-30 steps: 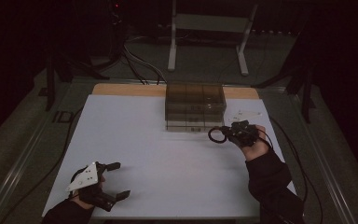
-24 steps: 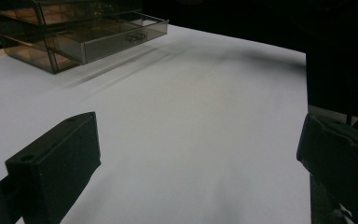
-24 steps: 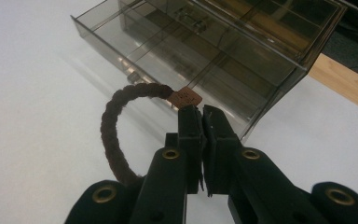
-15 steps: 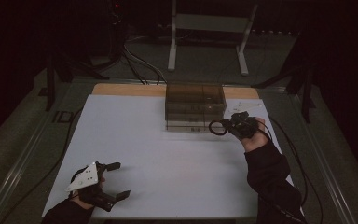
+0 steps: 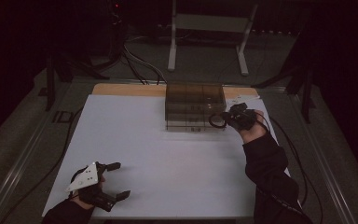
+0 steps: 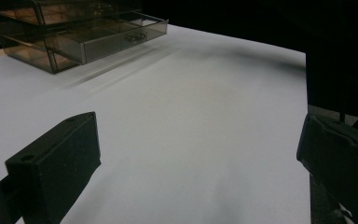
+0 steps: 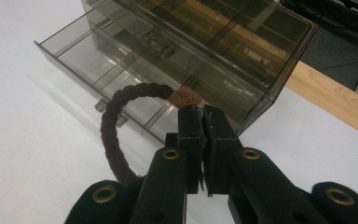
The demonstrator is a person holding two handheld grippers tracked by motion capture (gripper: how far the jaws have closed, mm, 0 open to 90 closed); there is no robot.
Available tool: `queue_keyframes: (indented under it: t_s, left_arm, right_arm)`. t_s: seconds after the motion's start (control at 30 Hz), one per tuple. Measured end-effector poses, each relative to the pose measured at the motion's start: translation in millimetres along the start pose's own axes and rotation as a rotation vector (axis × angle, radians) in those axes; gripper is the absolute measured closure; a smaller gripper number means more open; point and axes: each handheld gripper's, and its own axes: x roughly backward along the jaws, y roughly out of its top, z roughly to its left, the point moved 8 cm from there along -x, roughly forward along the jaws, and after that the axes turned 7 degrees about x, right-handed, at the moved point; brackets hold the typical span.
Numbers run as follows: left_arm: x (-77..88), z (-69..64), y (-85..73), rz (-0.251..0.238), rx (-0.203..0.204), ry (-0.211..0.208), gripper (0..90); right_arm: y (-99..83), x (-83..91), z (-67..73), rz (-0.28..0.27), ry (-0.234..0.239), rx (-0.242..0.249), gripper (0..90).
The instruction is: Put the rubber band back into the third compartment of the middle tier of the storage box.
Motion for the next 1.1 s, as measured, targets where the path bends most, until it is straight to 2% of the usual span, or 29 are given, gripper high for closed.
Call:
queue_keyframes:
  t_s: [0.6, 1.1]
  left_arm:
    - [0.1, 0.2, 0.0, -0.001, 0.000, 0.000, 0.2]
    - [-0.5, -0.1, -1.0, 0.007, -0.004, -0.002, 0.2]
  right_arm:
    - [2.8, -22.1, -12.6, 0.023, -0.011, -0.027, 87.1]
    - [-11.1, -51.4, -13.8, 0.075, -0.006, -0.049, 87.1]
